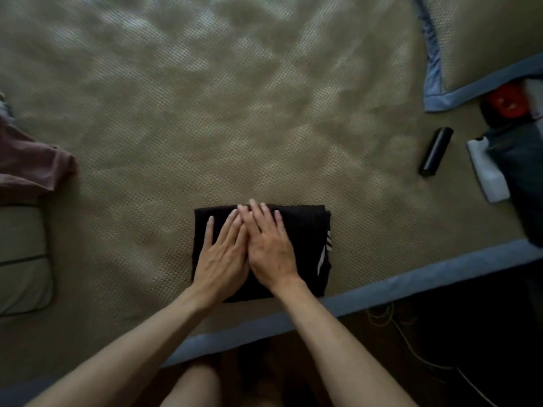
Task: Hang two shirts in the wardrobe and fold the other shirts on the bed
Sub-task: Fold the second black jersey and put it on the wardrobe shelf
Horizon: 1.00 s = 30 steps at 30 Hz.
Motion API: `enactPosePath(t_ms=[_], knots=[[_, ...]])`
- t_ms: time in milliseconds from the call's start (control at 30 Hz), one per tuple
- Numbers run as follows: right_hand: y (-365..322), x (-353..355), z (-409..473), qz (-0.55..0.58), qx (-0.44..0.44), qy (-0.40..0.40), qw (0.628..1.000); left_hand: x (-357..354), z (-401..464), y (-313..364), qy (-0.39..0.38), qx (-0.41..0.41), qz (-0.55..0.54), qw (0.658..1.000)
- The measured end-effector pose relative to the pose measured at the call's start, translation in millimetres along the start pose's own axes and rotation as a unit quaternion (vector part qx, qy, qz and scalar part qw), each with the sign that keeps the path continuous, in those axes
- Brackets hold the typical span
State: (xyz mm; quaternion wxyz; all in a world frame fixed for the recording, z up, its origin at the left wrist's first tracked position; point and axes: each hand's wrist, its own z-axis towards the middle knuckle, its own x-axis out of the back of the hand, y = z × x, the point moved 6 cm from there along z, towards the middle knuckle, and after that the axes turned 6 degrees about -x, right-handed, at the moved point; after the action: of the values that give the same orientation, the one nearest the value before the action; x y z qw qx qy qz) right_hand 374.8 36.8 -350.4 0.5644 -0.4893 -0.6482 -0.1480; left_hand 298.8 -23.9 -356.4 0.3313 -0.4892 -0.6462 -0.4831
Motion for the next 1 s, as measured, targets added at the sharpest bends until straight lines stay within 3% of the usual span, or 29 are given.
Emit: enactPosePath(t_ms=[133, 267, 300, 333, 400, 433, 567, 700, 867, 1000], knots=[[76.6, -9.6, -10.0, -0.024, -0.158, 0.052, 0.986, -29.9, -13.7, -45.8, 0.002, 0.093, -0.03, 0.995], [111.1, 11.3, -45.9, -0.027, -0.273, 0.076, 0.959, -12.4, -60.8, -65.8, 0.049, 0.265, -0.141, 0.953], [111.7, 19.1, -49.6, -0.002, -0.286, 0.085, 0.955, -9.7, -67.0, -63.8, 0.08, 0.303, -0.241, 0.919], [113.7, 24.5, -51.1, 0.064, -0.312, 0.086, 0.944, -8.4, -68.3, -59.0, 0.096, 0.343, -0.365, 0.86], [118.9, 25.4, -53.1, 0.238, -0.382, 0.046, 0.892, -9.5, -64.5, -51.0, 0.076, 0.393, -0.517, 0.757], [120.4, 23.3, -53.8, 0.301, -0.409, 0.016, 0.861, -9.4, -60.2, -53.5, 0.065, 0.397, -0.537, 0.741], [108.5, 29.7, -64.4, 0.465, -0.418, -0.066, 0.778, 4.2, -47.5, -58.5, -0.001, 0.335, -0.598, 0.728], [73.8, 70.0, -104.8, 0.571, -0.385, -0.022, 0.725, 69.7, -58.3, -47.9, -0.045, 0.23, -0.66, 0.714], [2.5, 175.9, -220.3, 0.582, -0.371, 0.15, 0.708, 200.0, -101.6, -11.7, -0.074, 0.1, -0.654, 0.746], [-65.7, 284.7, -356.3, 0.552, -0.347, 0.327, 0.684, 313.4, -149.0, 81.9, -0.123, -0.054, -0.617, 0.775]])
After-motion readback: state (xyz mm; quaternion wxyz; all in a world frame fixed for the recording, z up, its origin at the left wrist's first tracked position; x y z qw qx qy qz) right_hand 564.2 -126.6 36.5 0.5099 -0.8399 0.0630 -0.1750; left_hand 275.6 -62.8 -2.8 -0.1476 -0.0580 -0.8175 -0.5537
